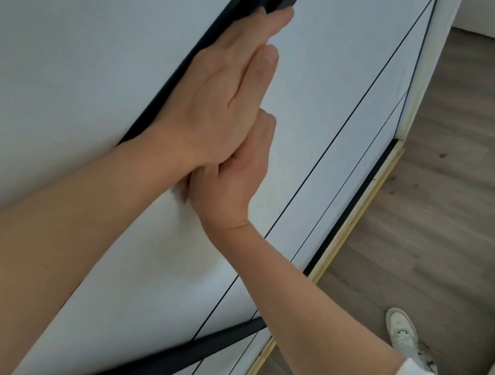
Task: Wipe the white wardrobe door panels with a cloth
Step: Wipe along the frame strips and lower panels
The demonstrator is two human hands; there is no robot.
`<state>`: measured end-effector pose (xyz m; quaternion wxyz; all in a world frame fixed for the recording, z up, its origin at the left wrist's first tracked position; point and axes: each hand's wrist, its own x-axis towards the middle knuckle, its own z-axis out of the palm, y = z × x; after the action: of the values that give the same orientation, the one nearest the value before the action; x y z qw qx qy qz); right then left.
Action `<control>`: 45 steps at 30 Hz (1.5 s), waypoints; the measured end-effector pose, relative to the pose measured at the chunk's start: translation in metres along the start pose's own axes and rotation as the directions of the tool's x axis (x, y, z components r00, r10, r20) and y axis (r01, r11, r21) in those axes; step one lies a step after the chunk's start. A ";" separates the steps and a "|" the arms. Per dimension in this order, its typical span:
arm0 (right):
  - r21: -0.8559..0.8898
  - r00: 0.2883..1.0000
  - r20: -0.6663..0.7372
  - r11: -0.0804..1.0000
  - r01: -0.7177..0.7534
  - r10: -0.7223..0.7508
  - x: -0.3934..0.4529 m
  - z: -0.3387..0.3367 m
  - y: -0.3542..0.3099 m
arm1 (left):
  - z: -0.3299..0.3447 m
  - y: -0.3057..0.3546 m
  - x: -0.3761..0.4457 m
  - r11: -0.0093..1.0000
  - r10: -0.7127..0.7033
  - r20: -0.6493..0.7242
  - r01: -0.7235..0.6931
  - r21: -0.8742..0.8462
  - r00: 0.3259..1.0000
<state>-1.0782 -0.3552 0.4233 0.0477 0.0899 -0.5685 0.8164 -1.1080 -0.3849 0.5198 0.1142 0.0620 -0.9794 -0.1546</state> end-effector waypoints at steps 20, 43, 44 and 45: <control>-0.349 -0.088 0.777 0.310 -0.884 0.624 0.063 -0.132 0.013 | -0.005 0.025 -0.013 0.982 -0.184 0.057 0.182 0.048 0.981; 0.489 -0.325 0.871 0.704 0.515 -0.368 0.139 -0.064 -0.047 | 0.099 0.128 -0.183 -0.058 -0.996 0.017 0.454 -0.889 -0.092; 0.578 -0.332 0.814 0.607 0.546 -0.476 0.153 -0.052 -0.044 | 0.105 0.127 -0.179 -0.067 -0.987 0.003 0.400 -0.914 -0.158; 0.635 -0.351 0.762 0.521 0.570 -0.544 0.164 -0.042 -0.041 | 0.109 0.128 -0.171 -0.065 -0.976 -0.014 0.349 -0.935 -0.217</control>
<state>-1.2354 -0.3057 0.4802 0.0520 0.8681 -0.3194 0.3764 -0.9799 -0.2057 0.4246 0.4194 0.6876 -0.3623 -0.4691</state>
